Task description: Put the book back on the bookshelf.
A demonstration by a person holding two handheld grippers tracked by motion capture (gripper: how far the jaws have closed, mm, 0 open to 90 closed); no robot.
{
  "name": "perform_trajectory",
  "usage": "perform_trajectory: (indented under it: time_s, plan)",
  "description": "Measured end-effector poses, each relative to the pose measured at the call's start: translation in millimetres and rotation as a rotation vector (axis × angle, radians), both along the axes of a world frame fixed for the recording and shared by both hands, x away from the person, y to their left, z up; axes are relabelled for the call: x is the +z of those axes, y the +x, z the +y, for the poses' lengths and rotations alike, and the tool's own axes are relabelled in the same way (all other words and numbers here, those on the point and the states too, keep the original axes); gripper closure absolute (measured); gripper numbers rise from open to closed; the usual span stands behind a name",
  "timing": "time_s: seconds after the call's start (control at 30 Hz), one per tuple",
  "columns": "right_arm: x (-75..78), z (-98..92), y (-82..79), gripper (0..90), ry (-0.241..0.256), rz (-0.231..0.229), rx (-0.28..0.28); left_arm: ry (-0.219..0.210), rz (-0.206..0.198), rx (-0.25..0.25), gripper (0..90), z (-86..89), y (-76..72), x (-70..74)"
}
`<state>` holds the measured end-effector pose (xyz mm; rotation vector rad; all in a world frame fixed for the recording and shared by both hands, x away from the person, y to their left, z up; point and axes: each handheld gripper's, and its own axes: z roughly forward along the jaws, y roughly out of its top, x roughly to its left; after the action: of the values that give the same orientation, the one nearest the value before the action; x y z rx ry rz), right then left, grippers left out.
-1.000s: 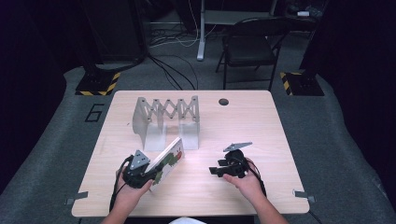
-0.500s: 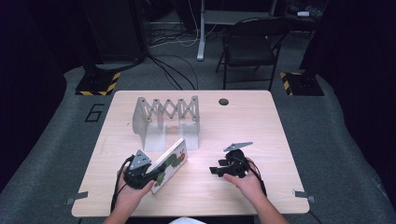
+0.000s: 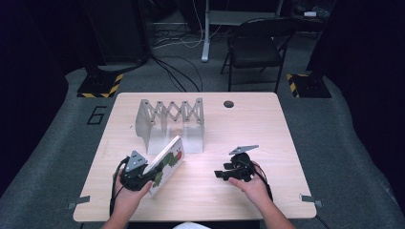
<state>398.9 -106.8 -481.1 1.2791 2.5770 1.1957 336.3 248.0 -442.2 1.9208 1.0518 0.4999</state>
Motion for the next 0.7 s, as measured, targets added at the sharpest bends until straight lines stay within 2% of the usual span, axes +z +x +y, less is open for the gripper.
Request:
perform_trajectory:
  time_s: [0.23,0.37,0.57,0.7]
  plan:
    - [-1.1,-0.1,0.3,42.5,-0.001,0.004,0.000,0.003,0.001,0.017,76.0,5.7,0.9,-0.6]
    - [-1.6,0.6,0.9,42.5,-0.002,0.006,0.002,0.000,-0.005,0.046,76.0,9.7,1.4,-1.7]
    - [-3.0,2.2,3.4,42.5,-0.004,0.003,0.012,-0.009,-0.020,0.111,76.0,17.4,0.9,-1.9]
    - [-3.7,3.3,4.3,42.5,-0.005,0.007,0.014,0.000,-0.035,0.159,76.0,20.0,-0.6,-2.0]
